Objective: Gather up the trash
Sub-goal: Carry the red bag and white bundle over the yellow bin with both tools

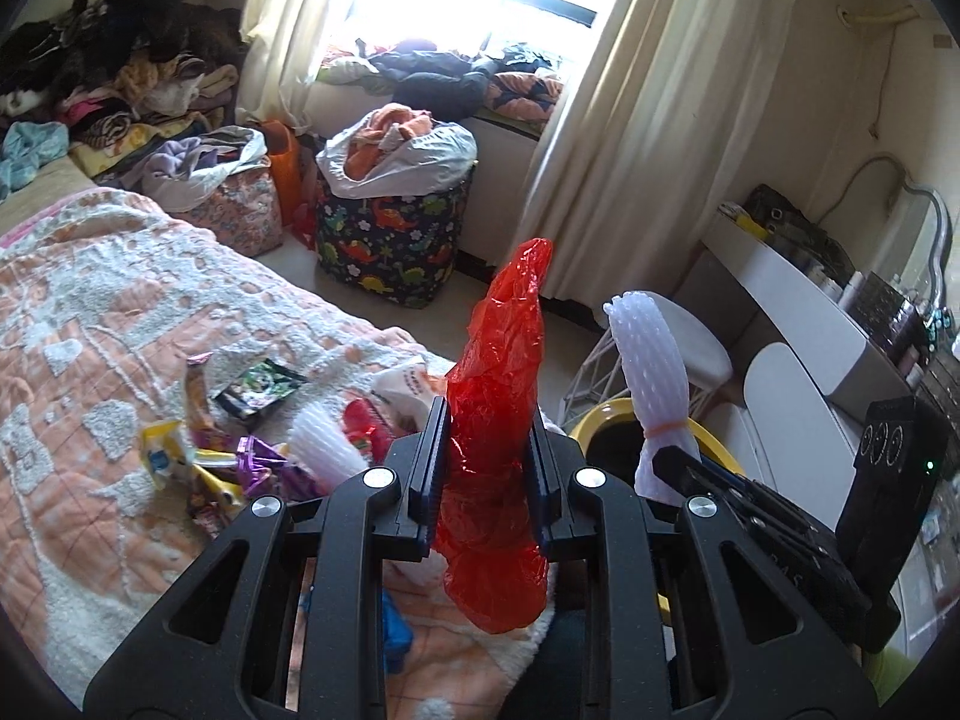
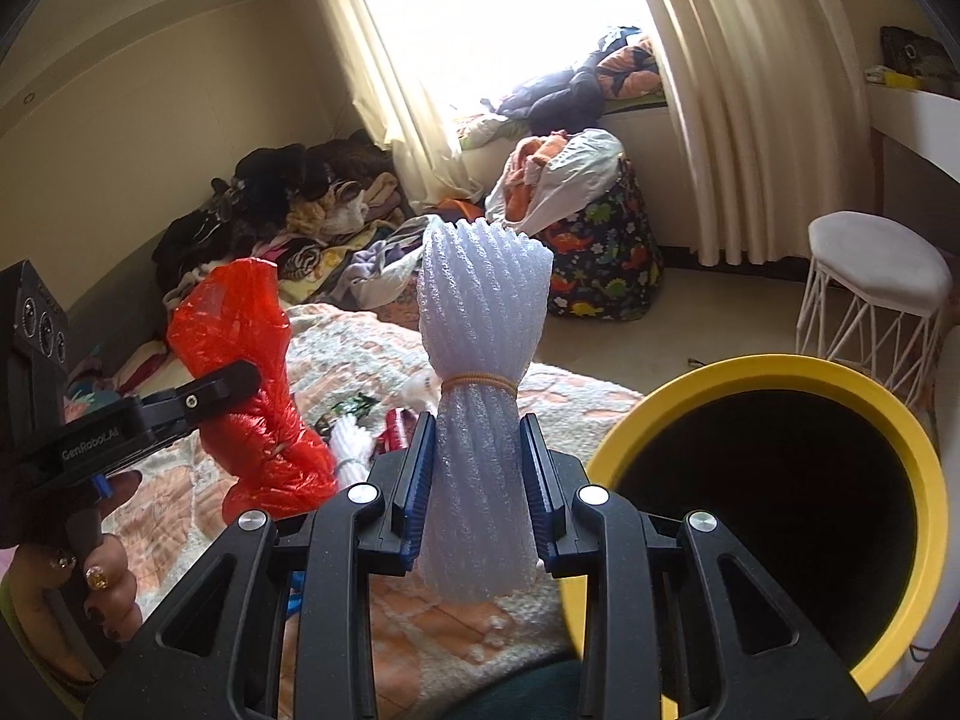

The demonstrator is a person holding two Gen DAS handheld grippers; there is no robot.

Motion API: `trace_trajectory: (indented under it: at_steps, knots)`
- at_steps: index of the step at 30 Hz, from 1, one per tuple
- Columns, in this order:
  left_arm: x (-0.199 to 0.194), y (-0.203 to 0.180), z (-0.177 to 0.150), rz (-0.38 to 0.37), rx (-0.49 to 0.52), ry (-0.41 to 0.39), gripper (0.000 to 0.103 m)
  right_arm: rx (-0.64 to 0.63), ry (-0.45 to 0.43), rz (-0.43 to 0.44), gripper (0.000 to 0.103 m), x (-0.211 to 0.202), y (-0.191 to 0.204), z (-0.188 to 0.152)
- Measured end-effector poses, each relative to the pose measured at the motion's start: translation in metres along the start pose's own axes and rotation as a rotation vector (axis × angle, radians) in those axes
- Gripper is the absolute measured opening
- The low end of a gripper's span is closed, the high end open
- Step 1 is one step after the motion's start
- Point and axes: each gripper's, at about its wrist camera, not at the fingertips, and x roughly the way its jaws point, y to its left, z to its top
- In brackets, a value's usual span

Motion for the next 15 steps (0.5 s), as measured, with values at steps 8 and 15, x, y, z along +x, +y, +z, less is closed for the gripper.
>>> trace_trajectory:
  at_steps: [8,15]
  knots:
    - [0.013,-0.029,-0.005,-0.034,0.053,0.021,0.017,0.051,-0.016,-0.052,0.027,-0.007,-0.031,0.003]
    - [0.026,-0.05,-0.013,-0.066,0.085,0.046,0.017,0.11,-0.017,-0.097,0.027,-0.012,-0.059,0.001]
